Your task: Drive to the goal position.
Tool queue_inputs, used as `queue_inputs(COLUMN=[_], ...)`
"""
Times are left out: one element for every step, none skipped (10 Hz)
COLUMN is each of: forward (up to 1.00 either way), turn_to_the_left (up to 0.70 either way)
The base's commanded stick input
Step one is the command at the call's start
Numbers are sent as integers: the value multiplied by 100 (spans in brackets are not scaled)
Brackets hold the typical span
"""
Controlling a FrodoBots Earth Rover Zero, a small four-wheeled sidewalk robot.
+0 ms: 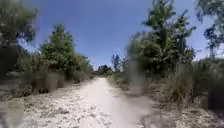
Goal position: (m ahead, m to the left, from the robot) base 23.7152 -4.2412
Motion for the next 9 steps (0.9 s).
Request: queue_inputs(forward=[70,70,70,70,70,70,70,70,70], turn_to_the_left=[0,0,0,0,0,0,0,0,0])
